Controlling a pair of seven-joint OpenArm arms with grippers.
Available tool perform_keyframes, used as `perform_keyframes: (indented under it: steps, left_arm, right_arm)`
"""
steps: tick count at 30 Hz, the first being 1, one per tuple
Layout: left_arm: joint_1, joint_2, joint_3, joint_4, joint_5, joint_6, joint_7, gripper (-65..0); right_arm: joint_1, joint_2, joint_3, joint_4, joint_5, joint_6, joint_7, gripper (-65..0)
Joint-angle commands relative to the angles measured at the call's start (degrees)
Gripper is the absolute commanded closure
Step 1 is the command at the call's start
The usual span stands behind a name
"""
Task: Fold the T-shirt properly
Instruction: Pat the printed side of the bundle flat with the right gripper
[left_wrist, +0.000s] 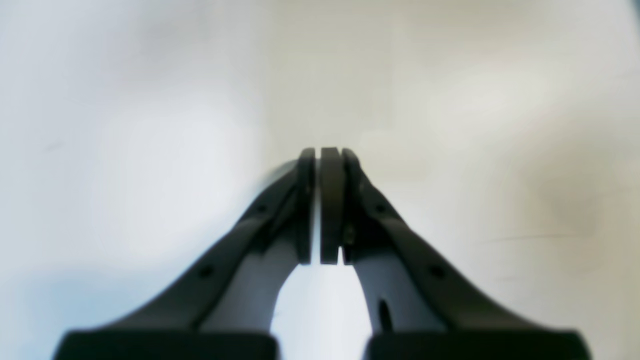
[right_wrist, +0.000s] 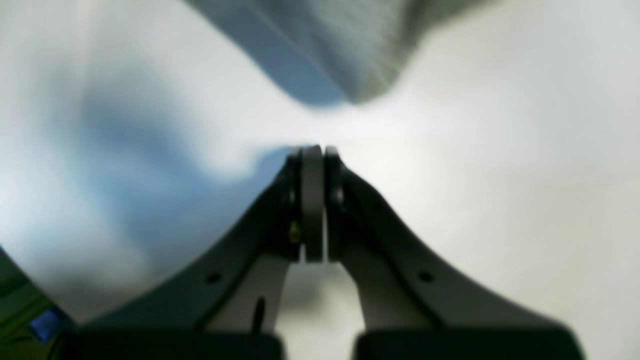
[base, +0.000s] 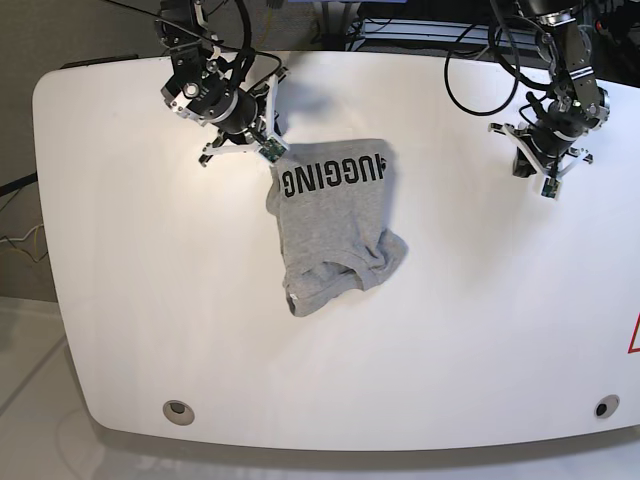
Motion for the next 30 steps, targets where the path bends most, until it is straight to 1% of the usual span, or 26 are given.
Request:
perform_keyframes:
  steps: [1, 3, 7, 10, 15, 18, 24, 27, 30]
  left_arm:
    - [0.1, -0.4, -0.6, 1.0, -0.4, 0.0, -0.7, -0.9]
    - [0.1, -0.4, -0.6, 1.0, -0.4, 0.1, -0.7, -0.9]
    - [0.1, -0.4, -0.6, 0.9, 0.4, 0.1, -0.7, -0.9]
    - [0.1, -0.2, -0.6, 0.9, 1.8, 0.1, -0.7, -0.9]
    - [0.1, 1.1, -0.6, 1.0, 2.4, 0.0, -0.7, -0.9]
    - [0.1, 1.2, -0.6, 1.0, 2.4, 0.0, -0.7, -0.9]
    - [0.8, 1.3, -0.6, 1.0, 2.4, 0.0, -0.7, -0.9]
    - [0.9, 1.3, -0.6, 1.0, 2.3, 0.0, -0.7, -0.9]
    - [0.9, 1.3, -0.6, 0.9, 2.3, 0.0, -0.7, -0.9]
  right_arm:
    - [-0.9, -0.3, -2.8, -1.6, 0.8, 3.1, -5.0, 0.0]
    - [0.1, -0.3, -3.7, -1.5, 0.8, 3.1, -6.1, 0.0]
    - [3.7, -0.4, -7.5, -0.9, 0.9, 3.1, -10.5, 0.0]
    - [6.0, -0.5, -9.3, -1.0, 0.9, 3.1, -11.8, 0.0]
    - [9.4, -0.8, -10.5, -1.3, 0.9, 3.1, -11.9, 0.0]
    - [11.2, -1.8, -10.5, -2.1, 0.9, 3.1, -12.0, 0.0]
    - [15.9, -3.0, -10.5, -8.8, 0.8, 3.1, -12.7, 0.0]
    - [17.9, -4.5, -10.5, -12.7, 0.8, 3.1, -12.4, 0.0]
    - [19.7, -5.0, -10.5, -15.5, 0.8, 3.1, -12.3, 0.0]
